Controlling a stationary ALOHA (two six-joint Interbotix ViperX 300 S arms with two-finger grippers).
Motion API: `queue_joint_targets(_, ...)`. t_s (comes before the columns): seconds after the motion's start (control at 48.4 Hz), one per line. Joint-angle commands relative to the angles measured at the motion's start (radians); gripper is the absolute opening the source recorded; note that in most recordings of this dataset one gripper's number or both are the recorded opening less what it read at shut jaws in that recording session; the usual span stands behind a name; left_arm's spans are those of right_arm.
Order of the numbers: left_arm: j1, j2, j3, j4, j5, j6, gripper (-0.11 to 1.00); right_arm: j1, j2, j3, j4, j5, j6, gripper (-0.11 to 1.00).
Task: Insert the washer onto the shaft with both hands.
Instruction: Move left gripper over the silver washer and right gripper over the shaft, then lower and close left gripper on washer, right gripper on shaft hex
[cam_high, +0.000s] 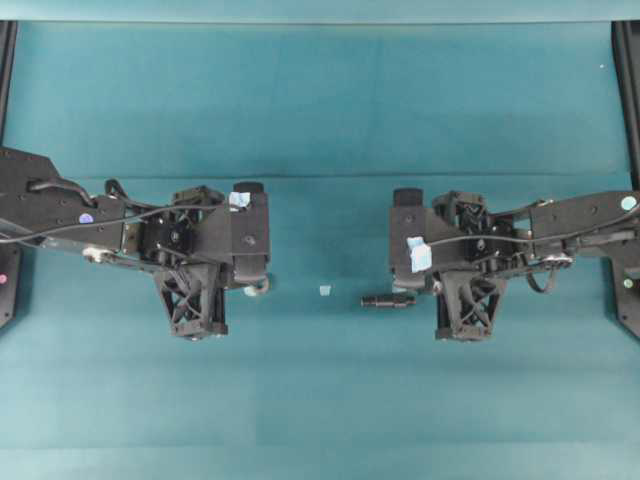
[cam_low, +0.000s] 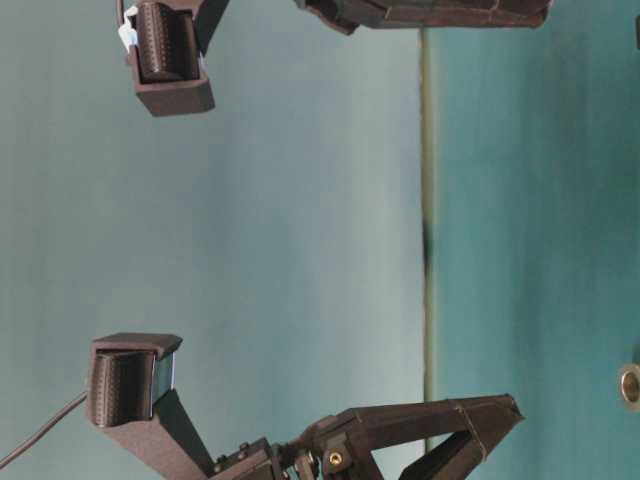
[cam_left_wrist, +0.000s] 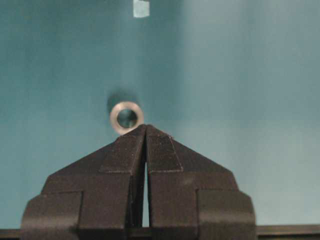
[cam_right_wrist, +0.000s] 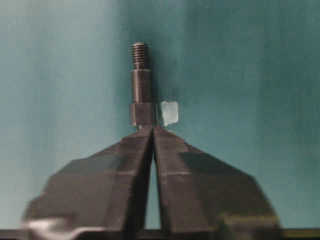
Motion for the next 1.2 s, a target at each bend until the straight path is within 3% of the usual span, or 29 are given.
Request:
queue_joint_targets(0.0, 0.008, -0.002, -0.005, 0.003, -0.009, -0.002, 0.02, 0.003, -0.003, -0.014, -0.002, -0.003, -0.008, -0.02)
queue_joint_targets(0.083, 0.011, 0.003, -0.002, 0.003, -0.018, -0.006, 0.04, 0.003, 0.005, -0.014, 0.000, -0.003, -0.003, 0.07)
queue_joint_targets(0.145, 0.011, 0.008, 0.000, 0.002, -0.031, -0.006, 0.13, 0.003, 0.009, -0.015, 0.000, -0.003, -0.002, 0.19)
queue_joint_targets(0.351, 0.011, 0.051, 0.003, 0.002, -0.041, -0.008, 0.73, 0.003, 0.044, -0.025, 0.000, -0.008, 0.003, 0.78)
queue_joint_targets(0.413, 0.012, 0.067, 0.006, 0.003, -0.044, -0.008, 0.89, 0.005, 0.060, -0.028, 0.000, -0.008, 0.006, 0.90)
queue_joint_targets(0.454, 0.011, 0.077, 0.006, 0.002, -0.052, -0.006, 0.94, 0.006, 0.072, -0.029, 0.000, -0.009, 0.006, 0.90)
queue_joint_targets(1.177, 0.014, 0.219, 0.005, 0.003, -0.189, 0.002, 0.89, 0.031, 0.190, -0.041, 0.002, -0.091, 0.006, 0.88)
